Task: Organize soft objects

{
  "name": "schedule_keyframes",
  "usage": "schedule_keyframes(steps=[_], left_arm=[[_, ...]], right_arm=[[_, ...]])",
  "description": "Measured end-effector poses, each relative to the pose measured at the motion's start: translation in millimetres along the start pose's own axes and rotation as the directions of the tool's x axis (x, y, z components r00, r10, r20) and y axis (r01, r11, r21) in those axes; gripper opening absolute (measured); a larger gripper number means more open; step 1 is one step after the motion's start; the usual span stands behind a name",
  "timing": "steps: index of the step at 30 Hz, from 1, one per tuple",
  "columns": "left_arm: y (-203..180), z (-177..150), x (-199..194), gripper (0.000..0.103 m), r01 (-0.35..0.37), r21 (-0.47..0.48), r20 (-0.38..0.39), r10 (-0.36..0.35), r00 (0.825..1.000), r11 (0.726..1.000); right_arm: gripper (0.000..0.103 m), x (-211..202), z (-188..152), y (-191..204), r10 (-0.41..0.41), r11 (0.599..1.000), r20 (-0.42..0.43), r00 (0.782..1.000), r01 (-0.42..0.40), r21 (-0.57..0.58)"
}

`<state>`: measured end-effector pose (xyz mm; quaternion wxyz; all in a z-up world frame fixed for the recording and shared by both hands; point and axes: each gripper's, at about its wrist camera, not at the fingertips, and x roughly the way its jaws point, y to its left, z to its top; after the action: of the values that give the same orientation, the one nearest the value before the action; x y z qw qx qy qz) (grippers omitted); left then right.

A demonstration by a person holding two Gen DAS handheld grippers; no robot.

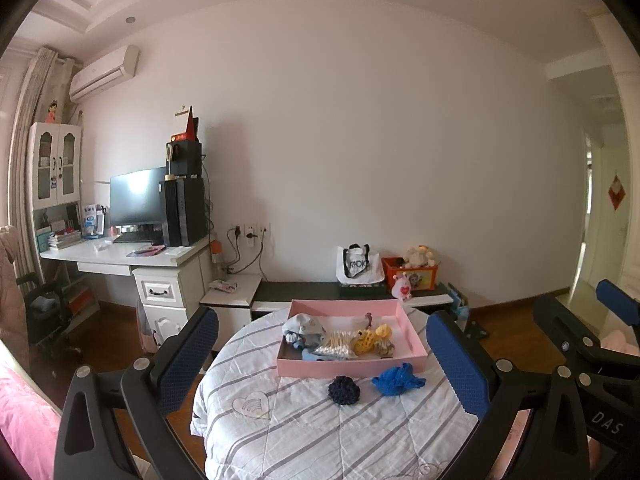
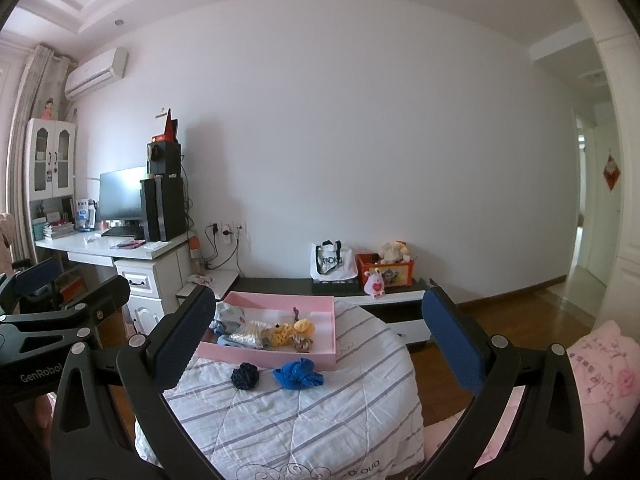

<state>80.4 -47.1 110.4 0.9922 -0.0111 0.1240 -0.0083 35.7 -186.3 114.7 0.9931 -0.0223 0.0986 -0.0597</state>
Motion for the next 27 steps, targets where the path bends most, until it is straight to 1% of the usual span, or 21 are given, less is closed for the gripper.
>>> schedule_keyframes(steps=[8,17,21,24,27], left_arm=[[4,-2,12,0.103,0.003,-0.001,-0.056,-0.003,0.998,1.000],[9,-4,39,0.103,0.011,0.001,-0.145,-0.010,0.989,1.000],[11,-8,56,0.103,0.019,-0.003,-0.200,-0.019,0.980,1.000],[13,-12,70,0.103,0.019,-0.002,-0.246,-0.019,0.969,1.000],[13,-16,85,0.103,0.014,0.002,-0.289,-0.013,0.957,1.000]], right_arm=[[0.103,16,-12,1,-0.003,1.000,-0.057,0.998,0.003,-0.003],[0.103,45,-26,-2,-0.006,1.000,-0.146,0.989,0.005,-0.012],[0.103,59,-36,-2,-0.012,1.000,-0.196,0.980,0.008,-0.019],[0.103,70,-44,-1,-0.008,1.000,-0.234,0.972,0.004,-0.018],[0.103,85,-55,-2,-0.002,1.000,-0.285,0.959,-0.003,-0.017]])
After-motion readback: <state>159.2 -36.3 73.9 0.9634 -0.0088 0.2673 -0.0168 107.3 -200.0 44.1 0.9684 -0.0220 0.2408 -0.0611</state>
